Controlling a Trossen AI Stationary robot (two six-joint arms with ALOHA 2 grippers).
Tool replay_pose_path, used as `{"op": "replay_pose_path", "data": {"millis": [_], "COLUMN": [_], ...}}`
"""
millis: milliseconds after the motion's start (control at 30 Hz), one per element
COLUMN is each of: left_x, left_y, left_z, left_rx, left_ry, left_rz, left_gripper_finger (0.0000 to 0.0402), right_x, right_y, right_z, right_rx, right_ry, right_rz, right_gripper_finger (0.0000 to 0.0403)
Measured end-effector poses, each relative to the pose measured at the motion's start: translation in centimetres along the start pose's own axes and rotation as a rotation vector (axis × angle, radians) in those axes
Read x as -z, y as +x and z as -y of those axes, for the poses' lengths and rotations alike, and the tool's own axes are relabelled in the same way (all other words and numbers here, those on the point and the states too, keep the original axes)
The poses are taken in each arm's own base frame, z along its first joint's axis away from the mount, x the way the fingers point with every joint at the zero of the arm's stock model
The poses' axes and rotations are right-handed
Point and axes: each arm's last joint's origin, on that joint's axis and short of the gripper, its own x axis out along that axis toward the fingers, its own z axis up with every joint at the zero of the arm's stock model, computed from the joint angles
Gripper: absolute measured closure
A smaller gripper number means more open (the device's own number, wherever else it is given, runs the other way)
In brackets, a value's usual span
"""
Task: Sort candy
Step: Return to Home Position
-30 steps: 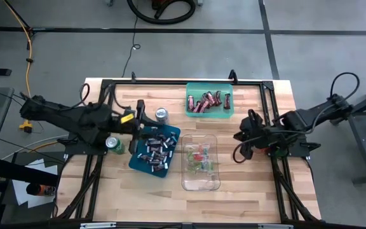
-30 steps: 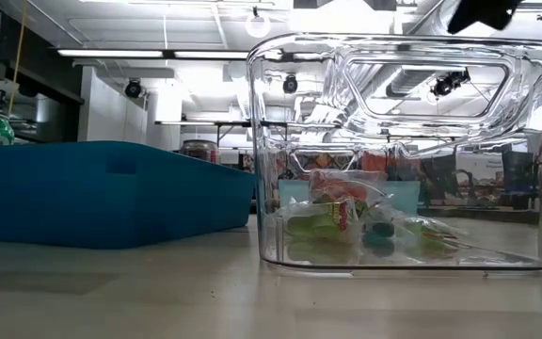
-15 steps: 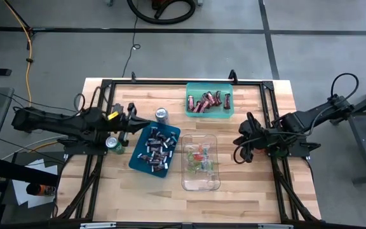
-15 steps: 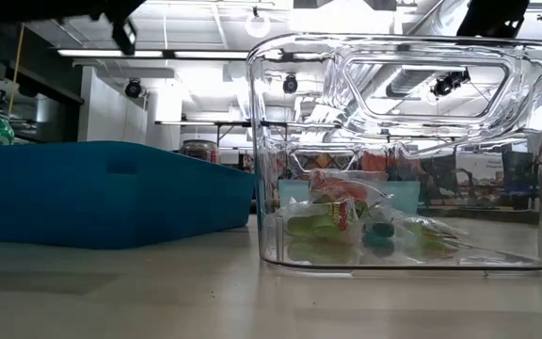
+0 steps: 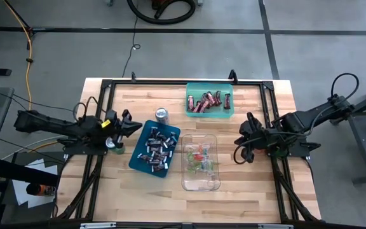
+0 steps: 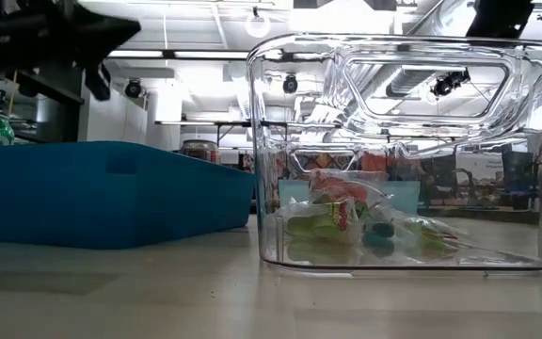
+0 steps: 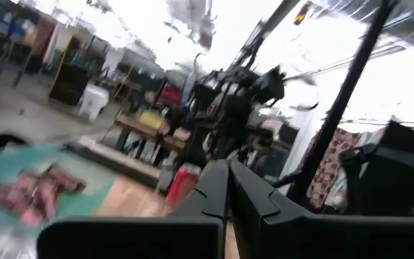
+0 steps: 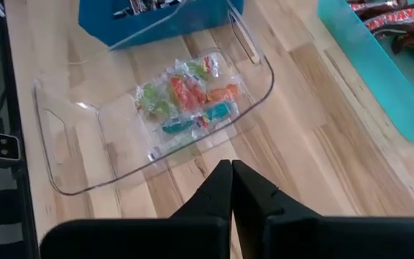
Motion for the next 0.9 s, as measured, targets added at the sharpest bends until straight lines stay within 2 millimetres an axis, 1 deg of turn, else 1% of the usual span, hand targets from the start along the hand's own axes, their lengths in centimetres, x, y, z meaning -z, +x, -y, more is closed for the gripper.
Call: {"op": "replay_pose_path", "data": {"millis": [133,267,333,433,500,600,733,900], "left_x": [0.5,0.5,0.7,0.9,1.0,1.1,1.2,1.2], "left_y": [-0.3,-0.3,-0.3,-0.3,-0.3,-0.3,-0.3,-0.3], "left_z": [-0.3,-0.3,-0.4,-0.5,-0.5,-0.5,-0.6,-0.6], "left_rx": [-0.035,-0.04,-0.047,-0.057,-0.062,-0.066,-0.07,-0.07], "left_ry": [-0.046,-0.171,-0.186,-0.176,-0.174,-0.172,-0.169,-0.169], "left_rz": [-0.046,-0.051,-0.066,-0.089,-0.099,-0.107,-0.116,-0.116], "left_gripper_finger": [0.0401,0.0401,0.0401,0.0401,0.0401,0.0401,0.0401,0.0401], "right_x": [0.3,0.6,0.7,1.0,1.6,2.7,4.8,7.1], "right_y": [-0.5,-1.7,-2.5,-3.2,-3.0,-2.6,-2.0,-1.9], "right_z": [0.5,1.3,1.8,2.5,3.1,4.0,5.5,7.6], "right_rx": [0.013,0.004,-0.002,-0.002,-0.024,-0.107,-0.227,-0.289], "right_ry": [-0.003,0.003,0.0,-0.045,-0.07,-0.062,-0.048,0.003], "right_rz": [-0.013,-0.001,0.043,0.18,0.241,0.321,0.36,0.406], "right_gripper_finger": [0.0402,0.0402,0.0403,0.0403,0.0403,0.0403,0.0403,0.0403]}}
